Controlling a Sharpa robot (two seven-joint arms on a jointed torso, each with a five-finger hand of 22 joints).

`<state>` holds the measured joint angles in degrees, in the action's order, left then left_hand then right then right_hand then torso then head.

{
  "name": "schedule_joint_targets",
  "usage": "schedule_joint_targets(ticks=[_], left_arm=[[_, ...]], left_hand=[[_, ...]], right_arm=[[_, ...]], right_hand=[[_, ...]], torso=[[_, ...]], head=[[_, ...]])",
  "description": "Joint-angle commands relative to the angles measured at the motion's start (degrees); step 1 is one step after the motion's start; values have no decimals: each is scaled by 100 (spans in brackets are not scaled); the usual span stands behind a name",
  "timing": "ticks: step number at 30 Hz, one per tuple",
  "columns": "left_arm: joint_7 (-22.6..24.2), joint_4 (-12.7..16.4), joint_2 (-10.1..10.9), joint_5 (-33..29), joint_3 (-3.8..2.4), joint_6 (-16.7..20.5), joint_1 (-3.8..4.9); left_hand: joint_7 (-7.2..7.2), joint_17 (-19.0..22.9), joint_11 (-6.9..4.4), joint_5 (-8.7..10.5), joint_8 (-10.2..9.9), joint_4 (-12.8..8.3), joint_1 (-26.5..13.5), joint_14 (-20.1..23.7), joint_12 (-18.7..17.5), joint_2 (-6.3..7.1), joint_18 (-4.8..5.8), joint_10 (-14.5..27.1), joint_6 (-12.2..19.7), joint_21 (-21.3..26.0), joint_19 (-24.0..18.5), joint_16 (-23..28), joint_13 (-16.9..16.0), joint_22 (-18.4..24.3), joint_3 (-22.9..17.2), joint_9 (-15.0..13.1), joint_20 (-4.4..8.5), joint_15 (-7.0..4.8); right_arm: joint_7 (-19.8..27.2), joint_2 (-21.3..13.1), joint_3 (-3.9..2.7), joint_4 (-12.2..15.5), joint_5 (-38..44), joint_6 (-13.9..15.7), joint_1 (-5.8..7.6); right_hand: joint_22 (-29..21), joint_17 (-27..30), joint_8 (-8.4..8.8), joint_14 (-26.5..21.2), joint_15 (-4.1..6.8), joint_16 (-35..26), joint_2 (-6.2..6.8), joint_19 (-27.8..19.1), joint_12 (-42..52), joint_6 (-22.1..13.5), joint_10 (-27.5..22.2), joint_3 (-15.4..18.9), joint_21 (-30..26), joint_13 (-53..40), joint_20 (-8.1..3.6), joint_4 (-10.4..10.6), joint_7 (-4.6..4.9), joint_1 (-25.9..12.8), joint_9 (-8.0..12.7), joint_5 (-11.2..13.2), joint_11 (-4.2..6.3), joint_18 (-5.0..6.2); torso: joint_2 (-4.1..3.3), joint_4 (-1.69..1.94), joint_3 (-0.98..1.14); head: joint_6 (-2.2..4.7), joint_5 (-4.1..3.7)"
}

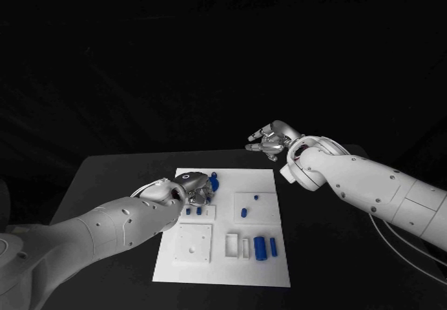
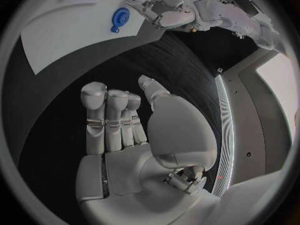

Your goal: Assemble the parts on the task board

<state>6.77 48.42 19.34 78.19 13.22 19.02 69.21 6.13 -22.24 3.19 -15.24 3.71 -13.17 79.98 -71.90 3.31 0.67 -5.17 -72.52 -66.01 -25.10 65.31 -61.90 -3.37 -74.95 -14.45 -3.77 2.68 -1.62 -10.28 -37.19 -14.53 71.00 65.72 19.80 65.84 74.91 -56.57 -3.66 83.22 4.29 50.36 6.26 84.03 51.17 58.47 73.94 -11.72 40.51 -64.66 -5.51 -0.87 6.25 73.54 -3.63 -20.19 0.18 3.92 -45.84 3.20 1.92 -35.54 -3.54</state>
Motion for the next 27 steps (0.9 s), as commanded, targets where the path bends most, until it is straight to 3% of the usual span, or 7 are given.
schedule_joint_targets(ticks=[1, 6, 12, 18, 26, 27], left_arm=[[1, 108, 22, -143, -54, -52, 31], [1, 275, 103, -197, -190, -53, 46], [-22, 501, 277, -237, -371, -94, 69], [-25, 691, 493, -266, -425, -169, 116], [-31, 780, 699, -298, -430, -239, 133], [-30, 775, 718, -298, -429, -241, 133]], left_hand=[[-4, -7, 8, 17, -10, 0, -35, -43, 22, -11, -81, 12, -48, 39, 26, -12, -8, -102, 37, 0, 16, -9], [-4, -7, 8, 17, -10, 0, -35, -43, 22, -11, -81, 12, -48, 39, 26, -12, -8, -102, 37, 0, 16, -9], [-5, -8, 7, 18, -10, 8, -46, -47, 21, -8, -79, 13, -49, 70, 42, -9, -8, -102, 35, 0, 15, -8], [-5, -8, 7, 18, -10, 8, -46, -47, 21, -8, -79, 13, -49, 70, 42, -9, -8, -102, 35, 0, 15, -8], [-5, -8, 7, 16, -10, 9, -42, -47, 22, -12, -78, 12, -52, 95, 55, -5, -8, -107, 30, 0, 17, -9], [-5, -8, 7, 16, -10, 9, -42, -47, 22, -12, -78, 12, -52, 95, 55, -5, -8, -107, 30, 0, 17, -9]], right_arm=[[57, -3, -1, 9, 10, -11, -2], [56, -9, -1, 6, 10, -11, -2], [54, -33, -1, 12, 9, -11, -2], [52, -58, -2, 21, 9, -13, -2], [50, -91, -2, 42, 8, -12, -2], [49, -94, -2, 44, 8, -11, -2]], right_hand=[[532, -8, 11, -10, 7, 1, -4, 163, 5, 39, -38, -8, -9, -7, 13, 11, 8, -69, 2, -9, 20, 56], [532, -8, 11, -10, 7, 1, -4, 163, 5, 39, -38, -8, -9, -7, 13, 11, 8, -69, 2, -9, 20, 56], [532, -8, 11, -10, 7, 1, -4, 163, 5, 39, -38, -8, -9, -7, 13, 11, 8, -69, 2, -9, 20, 56], [534, -13, 10, -9, 8, -1, -4, 165, 9, 50, -34, -8, -3, -11, 12, 29, 6, -64, 1, -8, 20, 57], [534, -13, 10, -9, 8, -1, -4, 165, 9, 50, -34, -8, -3, -11, 12, 29, 6, -64, 1, -8, 20, 57], [534, -13, 10, -9, 8, -1, -4, 165, 9, 50, -34, -8, -3, -11, 12, 29, 6, -64, 1, -8, 20, 57]], torso=[[-2, 2, 0], [-2, -8, 2], [3, 7, 1], [2, 8, -4], [-4, 16, -13], [-4, 12, -6]], head=[[9, 11], [12, 25], [4, 24], [-1, 34], [-9, 39], [-7, 47]])
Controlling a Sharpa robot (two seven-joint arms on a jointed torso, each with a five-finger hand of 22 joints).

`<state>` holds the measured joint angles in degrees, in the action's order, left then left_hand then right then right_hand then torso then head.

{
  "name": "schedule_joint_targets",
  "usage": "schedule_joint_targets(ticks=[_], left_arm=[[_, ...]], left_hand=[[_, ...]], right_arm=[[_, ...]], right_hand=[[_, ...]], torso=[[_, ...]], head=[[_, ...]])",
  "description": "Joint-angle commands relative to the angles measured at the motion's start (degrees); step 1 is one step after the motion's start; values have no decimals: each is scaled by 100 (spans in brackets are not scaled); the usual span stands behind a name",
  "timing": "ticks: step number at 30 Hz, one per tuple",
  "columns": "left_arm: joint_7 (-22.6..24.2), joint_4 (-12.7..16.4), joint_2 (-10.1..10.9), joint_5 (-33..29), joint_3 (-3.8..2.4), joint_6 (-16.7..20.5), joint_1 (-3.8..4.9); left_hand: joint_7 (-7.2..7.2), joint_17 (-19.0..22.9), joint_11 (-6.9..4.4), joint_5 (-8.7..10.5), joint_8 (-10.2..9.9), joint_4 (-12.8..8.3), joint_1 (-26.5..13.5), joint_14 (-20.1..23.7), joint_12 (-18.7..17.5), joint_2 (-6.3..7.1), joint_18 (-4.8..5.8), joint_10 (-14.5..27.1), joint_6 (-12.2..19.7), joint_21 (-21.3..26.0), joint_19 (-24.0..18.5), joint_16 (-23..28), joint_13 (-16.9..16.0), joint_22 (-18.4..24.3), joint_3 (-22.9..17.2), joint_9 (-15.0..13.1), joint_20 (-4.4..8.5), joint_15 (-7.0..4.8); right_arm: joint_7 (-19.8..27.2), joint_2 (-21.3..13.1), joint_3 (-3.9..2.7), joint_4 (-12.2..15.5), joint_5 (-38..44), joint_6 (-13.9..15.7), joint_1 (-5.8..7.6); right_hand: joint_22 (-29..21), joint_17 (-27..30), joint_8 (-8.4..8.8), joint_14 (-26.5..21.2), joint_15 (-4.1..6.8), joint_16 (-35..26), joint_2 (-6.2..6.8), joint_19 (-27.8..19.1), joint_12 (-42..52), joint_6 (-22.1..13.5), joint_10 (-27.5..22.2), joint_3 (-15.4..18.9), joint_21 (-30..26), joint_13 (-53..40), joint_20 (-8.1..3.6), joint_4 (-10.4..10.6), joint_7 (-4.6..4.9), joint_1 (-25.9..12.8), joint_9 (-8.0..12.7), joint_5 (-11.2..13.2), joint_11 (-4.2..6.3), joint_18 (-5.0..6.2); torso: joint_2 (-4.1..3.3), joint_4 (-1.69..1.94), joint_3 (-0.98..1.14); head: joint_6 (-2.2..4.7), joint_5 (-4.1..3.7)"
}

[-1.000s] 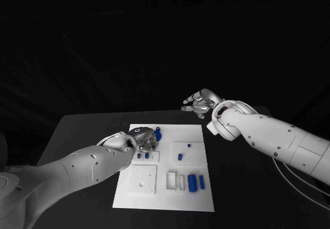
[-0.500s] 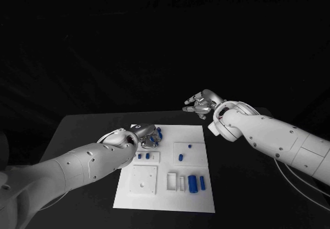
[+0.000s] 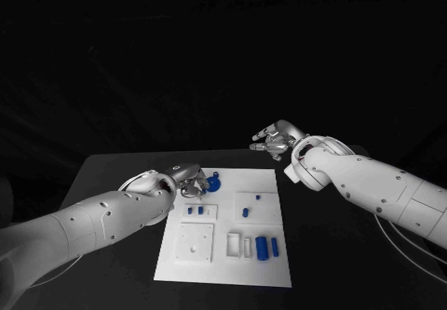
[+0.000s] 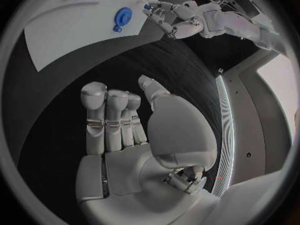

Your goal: Assemble the parts on the task board

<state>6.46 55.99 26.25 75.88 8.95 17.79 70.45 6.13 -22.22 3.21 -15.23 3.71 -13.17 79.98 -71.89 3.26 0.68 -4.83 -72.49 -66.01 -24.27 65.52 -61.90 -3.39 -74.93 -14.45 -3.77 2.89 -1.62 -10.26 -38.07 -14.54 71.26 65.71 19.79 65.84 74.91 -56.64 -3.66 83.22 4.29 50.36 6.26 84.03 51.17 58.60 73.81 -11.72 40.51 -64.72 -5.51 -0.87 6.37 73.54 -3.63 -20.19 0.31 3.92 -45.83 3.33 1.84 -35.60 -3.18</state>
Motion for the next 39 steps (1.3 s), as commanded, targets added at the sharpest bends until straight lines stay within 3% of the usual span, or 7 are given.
schedule_joint_targets(ticks=[1, 19, 39], left_arm=[[4, 10, 43, -69, -1, -120, 10], [60, -267, 17, -86, 29, -195, -72], [89, -388, -39, -88, 39, -230, -151]], left_hand=[[-5, -9, 5, 16, -10, 9, -42, -48, 26, -13, -112, 9, -52, 12, 33, -5, -5, -109, 30, 0, -4, -9], [-5, -6, 4, 6, -10, 7, -29, -49, 27, -16, -111, 5, -56, 27, 39, -3, -5, -116, 29, 0, -1, -11], [-4, -4, 6, 6, -10, 6, -30, -45, 26, -15, -111, 8, -54, 27, 36, 0, -5, -118, 29, 0, -2, -9]], right_arm=[[47, -8, 0, 19, 9, -11, -2], [53, 4, 0, 19, 9, -13, -3], [55, 17, 0, 16, 9, -14, -3]], right_hand=[[534, -5, 10, -9, 8, -1, -4, 165, 9, 38, -21, -8, -3, -5, 13, 29, -7, -64, 1, -8, 7, 57], [534, -5, 10, -9, 8, -1, -4, 165, 9, 38, -21, -8, -3, -5, 13, 29, -7, -64, 1, -8, 7, 57], [533, -6, 12, -8, 8, -2, -5, 166, 11, 35, -20, -13, -10, -7, 13, 23, -6, -62, 2, -10, 8, 59]], torso=[[-4, -4, 2], [-4, -18, 19], [-3, -13, 15]], head=[[2, 19], [-23, 29], [-34, 16]])
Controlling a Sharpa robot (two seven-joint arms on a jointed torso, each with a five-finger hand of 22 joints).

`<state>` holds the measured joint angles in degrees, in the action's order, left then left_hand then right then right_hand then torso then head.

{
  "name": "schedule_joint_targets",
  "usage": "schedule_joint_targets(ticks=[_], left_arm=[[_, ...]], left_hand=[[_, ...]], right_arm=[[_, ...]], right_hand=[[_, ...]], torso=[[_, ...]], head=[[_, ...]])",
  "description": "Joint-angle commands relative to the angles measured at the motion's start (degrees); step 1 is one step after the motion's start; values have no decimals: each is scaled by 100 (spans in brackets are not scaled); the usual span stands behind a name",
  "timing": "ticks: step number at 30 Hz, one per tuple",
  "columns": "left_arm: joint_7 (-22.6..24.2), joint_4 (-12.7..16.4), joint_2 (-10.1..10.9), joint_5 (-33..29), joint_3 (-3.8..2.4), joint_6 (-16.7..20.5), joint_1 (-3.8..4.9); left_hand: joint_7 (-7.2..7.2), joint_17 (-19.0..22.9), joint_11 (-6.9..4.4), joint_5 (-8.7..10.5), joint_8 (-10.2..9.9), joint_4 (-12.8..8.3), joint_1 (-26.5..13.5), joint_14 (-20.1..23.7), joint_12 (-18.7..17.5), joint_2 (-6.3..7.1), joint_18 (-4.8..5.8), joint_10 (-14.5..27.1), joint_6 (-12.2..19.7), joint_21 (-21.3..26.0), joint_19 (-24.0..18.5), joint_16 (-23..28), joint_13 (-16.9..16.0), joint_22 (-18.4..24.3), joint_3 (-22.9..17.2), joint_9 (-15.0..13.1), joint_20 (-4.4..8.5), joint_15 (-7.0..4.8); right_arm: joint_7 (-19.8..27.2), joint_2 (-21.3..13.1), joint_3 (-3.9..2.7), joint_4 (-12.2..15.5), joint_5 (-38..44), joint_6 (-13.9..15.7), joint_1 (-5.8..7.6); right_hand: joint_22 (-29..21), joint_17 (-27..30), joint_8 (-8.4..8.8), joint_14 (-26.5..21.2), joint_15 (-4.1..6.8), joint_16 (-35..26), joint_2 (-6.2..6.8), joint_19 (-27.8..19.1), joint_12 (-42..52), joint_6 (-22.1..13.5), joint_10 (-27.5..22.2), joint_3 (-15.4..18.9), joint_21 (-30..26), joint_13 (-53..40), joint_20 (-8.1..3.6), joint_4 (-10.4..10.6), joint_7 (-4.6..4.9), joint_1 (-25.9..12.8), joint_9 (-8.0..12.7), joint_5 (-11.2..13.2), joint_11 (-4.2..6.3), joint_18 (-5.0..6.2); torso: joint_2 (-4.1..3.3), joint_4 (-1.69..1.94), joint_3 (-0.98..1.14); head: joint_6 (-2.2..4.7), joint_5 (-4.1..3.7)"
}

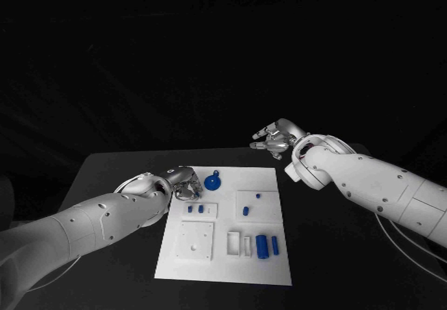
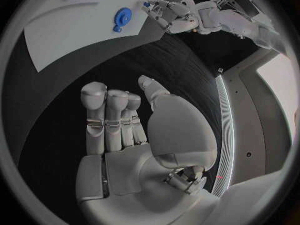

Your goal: Assemble the parts on the task board

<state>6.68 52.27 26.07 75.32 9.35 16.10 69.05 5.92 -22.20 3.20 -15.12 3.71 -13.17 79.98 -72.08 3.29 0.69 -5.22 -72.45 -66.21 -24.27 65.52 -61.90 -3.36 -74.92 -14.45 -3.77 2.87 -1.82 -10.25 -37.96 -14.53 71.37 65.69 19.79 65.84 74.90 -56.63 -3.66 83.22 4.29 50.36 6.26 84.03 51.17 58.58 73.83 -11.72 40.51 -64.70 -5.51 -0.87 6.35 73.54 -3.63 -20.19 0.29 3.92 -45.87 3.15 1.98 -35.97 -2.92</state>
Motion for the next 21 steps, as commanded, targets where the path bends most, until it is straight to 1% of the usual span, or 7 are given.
schedule_joint_targets(ticks=[1, 3, 12, 20, 21], left_arm=[[70, -24, -25, -33, -1, -60, -15], [73, -36, -29, -33, -1, -59, -22], [81, -87, -77, -38, 0, -66, -43], [91, -186, -146, -38, 2, -92, -85], [92, -199, -154, -38, 2, -93, -92]], left_hand=[[17, -5, 6, -6, -10, 6, -30, -26, 22, -16, -72, 4, -33, 27, 36, 0, -8, -120, 28, 0, 0, 10], [17, -5, 6, -6, -10, 6, -30, -26, 22, -16, -72, 4, -33, 27, 36, 0, -8, -120, 28, 0, 0, 10], [18, -2, 7, -4, -11, 6, -36, -25, 22, -18, -71, 7, -25, 32, 39, 3, -8, -119, 28, 1, 0, 11], [18, -2, 7, -4, -11, 6, -36, -25, 22, -18, -71, 7, -25, 32, 39, 3, -8, -119, 28, 1, 0, 11], [18, -2, 7, -4, -11, 6, -36, -25, 22, -18, -71, 7, -25, 32, 39, 3, -8, -119, 28, 1, 0, 11]], right_arm=[[54, 7, -1, 4, 10, -14, -2], [54, 7, -1, 4, 10, -14, -2], [54, 8, -1, 6, 10, -12, -3], [56, 10, -1, 8, 10, -14, -4], [56, 10, -1, 8, 10, -14, -5]], right_hand=[[534, -8, 12, -8, 8, -2, -5, 166, 11, 36, -21, -13, -10, -9, 13, 23, -4, -62, 2, -10, 9, 59], [534, -8, 12, -8, 8, -2, -5, 166, 11, 36, -21, -13, -10, -9, 13, 23, -4, -62, 2, -10, 9, 59], [534, -8, 12, -8, 8, -2, -5, 166, 11, 36, -21, -13, -10, -9, 13, 23, -4, -62, 2, -10, 9, 59], [534, -8, 12, -8, 8, -2, -5, 166, 11, 36, -21, -13, -10, -9, 13, 23, -4, -62, 2, -10, 9, 59], [534, -8, 12, -8, 8, -2, -5, 166, 11, 36, -21, -13, -10, -9, 13, 23, -4, -62, 2, -10, 9, 59]], torso=[[1, 4, 0], [1, 3, 0], [1, -1, 4], [1, -2, 10], [0, -1, 7]], head=[[6, -11], [-1, -8], [13, -8], [14, -16], [13, -19]])
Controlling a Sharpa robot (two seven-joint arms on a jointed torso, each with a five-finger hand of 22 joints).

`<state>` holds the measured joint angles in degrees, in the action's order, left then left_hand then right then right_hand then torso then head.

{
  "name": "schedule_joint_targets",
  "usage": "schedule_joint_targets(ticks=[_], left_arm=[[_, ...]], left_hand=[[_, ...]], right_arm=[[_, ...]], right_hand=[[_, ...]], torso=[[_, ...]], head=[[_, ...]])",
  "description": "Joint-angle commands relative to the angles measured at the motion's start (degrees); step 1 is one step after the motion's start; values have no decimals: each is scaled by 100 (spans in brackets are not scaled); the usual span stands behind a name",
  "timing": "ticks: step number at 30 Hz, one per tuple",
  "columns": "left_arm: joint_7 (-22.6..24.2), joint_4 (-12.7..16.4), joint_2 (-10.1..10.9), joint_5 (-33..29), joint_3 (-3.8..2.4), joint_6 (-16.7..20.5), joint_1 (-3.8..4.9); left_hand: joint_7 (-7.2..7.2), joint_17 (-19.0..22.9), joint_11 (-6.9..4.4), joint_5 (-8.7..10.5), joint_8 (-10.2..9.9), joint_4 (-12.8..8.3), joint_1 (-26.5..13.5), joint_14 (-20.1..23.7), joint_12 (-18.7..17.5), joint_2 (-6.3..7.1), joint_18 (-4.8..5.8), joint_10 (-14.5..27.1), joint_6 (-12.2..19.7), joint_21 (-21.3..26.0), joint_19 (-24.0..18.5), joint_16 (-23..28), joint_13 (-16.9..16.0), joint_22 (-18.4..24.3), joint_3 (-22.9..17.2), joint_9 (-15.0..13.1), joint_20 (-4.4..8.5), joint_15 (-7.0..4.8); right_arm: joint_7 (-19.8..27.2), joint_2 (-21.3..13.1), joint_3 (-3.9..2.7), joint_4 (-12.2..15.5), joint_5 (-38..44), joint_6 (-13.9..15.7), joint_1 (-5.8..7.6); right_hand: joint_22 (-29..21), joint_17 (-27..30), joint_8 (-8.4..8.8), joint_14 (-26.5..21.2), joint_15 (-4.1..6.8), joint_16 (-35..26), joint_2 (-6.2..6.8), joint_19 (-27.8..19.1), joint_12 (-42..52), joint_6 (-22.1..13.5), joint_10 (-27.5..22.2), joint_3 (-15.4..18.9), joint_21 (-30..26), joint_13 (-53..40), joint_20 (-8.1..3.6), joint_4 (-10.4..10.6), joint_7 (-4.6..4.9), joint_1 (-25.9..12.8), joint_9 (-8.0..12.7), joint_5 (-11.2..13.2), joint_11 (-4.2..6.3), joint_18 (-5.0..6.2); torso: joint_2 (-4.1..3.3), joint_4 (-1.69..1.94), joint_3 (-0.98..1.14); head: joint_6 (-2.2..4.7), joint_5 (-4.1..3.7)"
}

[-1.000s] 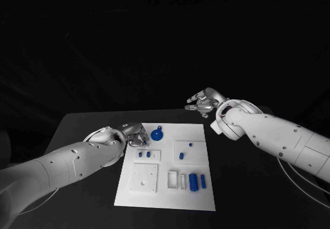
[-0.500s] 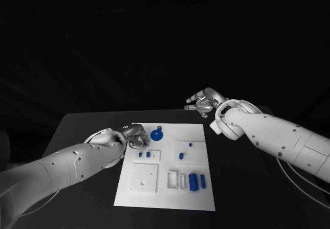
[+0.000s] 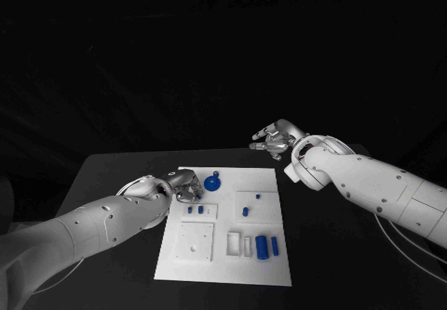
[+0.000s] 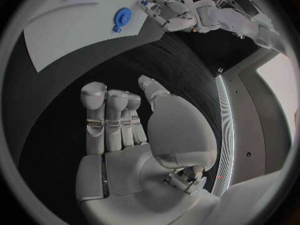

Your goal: Assemble the parts on the task board

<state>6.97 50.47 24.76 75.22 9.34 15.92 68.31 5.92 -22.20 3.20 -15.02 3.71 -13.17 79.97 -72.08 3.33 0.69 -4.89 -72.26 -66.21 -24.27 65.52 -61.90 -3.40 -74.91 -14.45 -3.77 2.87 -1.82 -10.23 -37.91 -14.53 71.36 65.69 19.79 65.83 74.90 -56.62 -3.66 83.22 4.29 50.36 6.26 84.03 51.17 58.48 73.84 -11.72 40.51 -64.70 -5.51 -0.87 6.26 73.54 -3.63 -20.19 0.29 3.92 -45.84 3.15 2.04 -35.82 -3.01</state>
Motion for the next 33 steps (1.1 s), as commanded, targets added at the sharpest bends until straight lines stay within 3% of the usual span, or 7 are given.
schedule_joint_targets(ticks=[1, 26, 30, 33], left_arm=[[64, -30, -30, -28, 3, -78, -24], [-66, -171, -119, -6, 46, -394, -56], [-55, -169, -105, -15, 49, -332, -57], [-45, -167, -96, -38, 50, -255, -57]], left_hand=[[21, -3, 11, -13, -11, 4, -35, -23, 19, -24, -106, -5, -18, 33, 40, 5, -4, -121, 22, 0, -1, 12], [26, -4, 20, 11, -12, -3, -36, 0, 18, -32, -104, 19, -3, 17, 11, 20, -4, -124, 20, 1, -8, 20], [70, -2, 43, 17, -24, -17, -42, 12, 18, 0, -105, 56, 217, 18, 7, 29, -4, -120, 11, 18, -17, 33], [63, 0, 71, 27, -25, -36, -70, 38, 14, 69, -110, 164, 590, 32, 6, 48, -1, -114, -23, 24, -36, 54]], right_arm=[[54, 4, -1, 9, 11, -13, -3], [55, -8, -1, 13, 10, -19, -8], [54, -13, -1, 14, 9, -16, -9], [54, -15, -1, 15, 9, -15, -9]], right_hand=[[534, -8, 12, -8, 8, -2, -5, 166, 11, 46, -22, -13, -10, -10, 13, 23, 5, -62, 2, -10, 10, 59], [534, -8, 12, -8, 8, -2, -5, 166, 11, 46, -22, -13, -10, -10, 13, 23, 5, -62, 2, -10, 10, 59], [534, -8, 12, -8, 8, -2, -5, 166, 11, 46, -22, -13, -10, -10, 13, 23, 5, -62, 2, -10, 10, 59], [534, -8, 12, -8, 8, -2, -5, 166, 11, 46, -22, -13, -10, -10, 13, 23, 5, -62, 2, -10, 10, 59]], torso=[[-3, -2, 2], [0, 1, -2], [0, 5, -5], [1, 5, -7]], head=[[1, -12], [1, -25], [1, -28], [9, -19]])
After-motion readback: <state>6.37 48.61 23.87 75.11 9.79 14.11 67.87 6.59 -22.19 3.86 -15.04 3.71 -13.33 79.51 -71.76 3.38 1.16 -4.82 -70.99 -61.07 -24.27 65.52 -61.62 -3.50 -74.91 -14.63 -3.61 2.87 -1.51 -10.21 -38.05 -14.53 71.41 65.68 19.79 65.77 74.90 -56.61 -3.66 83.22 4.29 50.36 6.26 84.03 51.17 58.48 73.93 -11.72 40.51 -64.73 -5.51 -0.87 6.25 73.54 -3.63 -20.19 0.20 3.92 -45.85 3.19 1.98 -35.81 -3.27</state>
